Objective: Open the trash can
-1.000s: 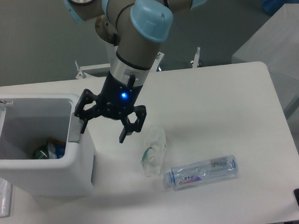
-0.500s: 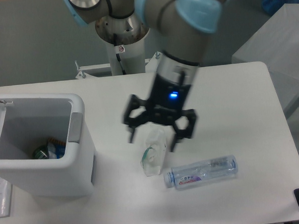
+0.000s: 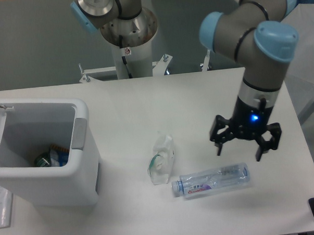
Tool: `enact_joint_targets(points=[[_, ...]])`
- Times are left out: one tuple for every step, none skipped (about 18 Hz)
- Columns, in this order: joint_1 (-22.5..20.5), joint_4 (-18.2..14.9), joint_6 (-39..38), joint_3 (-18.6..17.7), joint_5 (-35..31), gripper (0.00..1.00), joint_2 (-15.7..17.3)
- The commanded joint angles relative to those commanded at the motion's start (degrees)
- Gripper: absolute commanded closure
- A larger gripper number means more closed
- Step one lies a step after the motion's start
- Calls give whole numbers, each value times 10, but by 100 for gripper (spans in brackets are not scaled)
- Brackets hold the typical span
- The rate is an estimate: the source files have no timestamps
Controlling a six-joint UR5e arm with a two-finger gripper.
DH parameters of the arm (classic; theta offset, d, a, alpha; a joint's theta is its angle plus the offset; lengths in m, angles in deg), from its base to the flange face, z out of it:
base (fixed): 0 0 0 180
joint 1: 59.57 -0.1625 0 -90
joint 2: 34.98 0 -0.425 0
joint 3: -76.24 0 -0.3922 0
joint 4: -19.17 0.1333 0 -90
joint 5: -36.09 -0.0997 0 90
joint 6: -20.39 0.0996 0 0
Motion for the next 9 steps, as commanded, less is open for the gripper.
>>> enact_joint_targets(points=[[0, -1, 9, 9, -14, 0, -8], [0, -4, 17, 18, -30, 0, -13], [-1, -10, 18, 23, -39, 0, -14], [-1, -11, 19, 21, -40, 0, -13], [2, -9, 20, 20, -40, 0, -13], [3, -9, 27, 20, -40, 0, -15], [4, -11, 54, 17, -45, 0, -14], [6, -11, 82, 11, -50, 0, -12], [6, -15, 131, -4, -56, 0, -10]])
